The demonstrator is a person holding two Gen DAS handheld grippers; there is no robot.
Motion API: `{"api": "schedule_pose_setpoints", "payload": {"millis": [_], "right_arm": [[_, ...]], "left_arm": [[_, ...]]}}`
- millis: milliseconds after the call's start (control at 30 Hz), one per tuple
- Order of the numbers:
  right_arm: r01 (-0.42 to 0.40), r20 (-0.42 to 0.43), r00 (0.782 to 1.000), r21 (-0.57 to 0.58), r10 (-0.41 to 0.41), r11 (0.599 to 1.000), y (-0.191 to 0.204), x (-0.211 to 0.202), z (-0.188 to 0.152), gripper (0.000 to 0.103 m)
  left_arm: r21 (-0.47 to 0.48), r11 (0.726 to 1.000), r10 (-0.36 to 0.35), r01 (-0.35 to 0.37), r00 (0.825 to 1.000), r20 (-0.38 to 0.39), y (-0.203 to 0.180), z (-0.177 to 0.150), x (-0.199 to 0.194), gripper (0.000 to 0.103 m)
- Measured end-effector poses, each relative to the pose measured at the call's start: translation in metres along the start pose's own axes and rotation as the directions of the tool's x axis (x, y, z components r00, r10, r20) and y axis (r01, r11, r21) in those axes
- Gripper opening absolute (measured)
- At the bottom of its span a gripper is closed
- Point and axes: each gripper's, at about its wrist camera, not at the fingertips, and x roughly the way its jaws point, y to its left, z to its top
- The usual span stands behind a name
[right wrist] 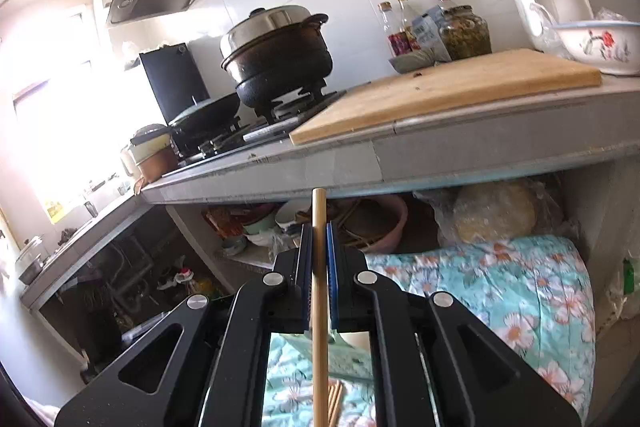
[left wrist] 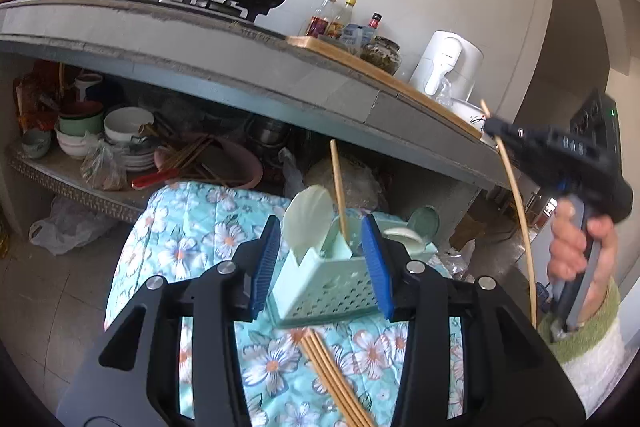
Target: Organize utensils
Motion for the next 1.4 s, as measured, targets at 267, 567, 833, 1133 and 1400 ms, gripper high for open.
{"api": "schedule_pose_setpoints", "payload": {"millis": [267,567,833,1133,1400], "right_arm": [[-0.014,0.09,0.996,-0.073,0.02,0.997,0.03,0.071,0.048,0.007],[0.124,0.088,0.989,-0.036,-0.121,0.992,0.006,0.143,0.05,0.007],[0.136,0.085,0.987,-0.015,-0.134,0.991,-0.014,0.129,0.041,0.006],[0.094,0.01,0.996,-0.041,-0.094,0.995,-0.009,0.086,0.033,0.007],[0.149,-0.123,0.981,-0.029,-0.151,0.988,-0.03,0.057,0.006,0.012]], "left_arm": [[-0.036,0.998,0.046,-0.048,0.998,-0.039,0.034,-0.036,-0.015,0.04],[-0.061,0.995,0.073,-0.076,0.997,-0.037,0.062,-0.039,-0.014,0.04],[-0.099,0.992,0.079,-0.083,0.996,-0.042,0.078,-0.042,-0.012,0.04],[-0.086,0.994,0.062,-0.065,0.997,-0.039,0.07,-0.041,-0.009,0.04],[-0.075,0.995,0.058,-0.061,0.998,-0.036,0.063,-0.041,-0.014,0.04]]}}
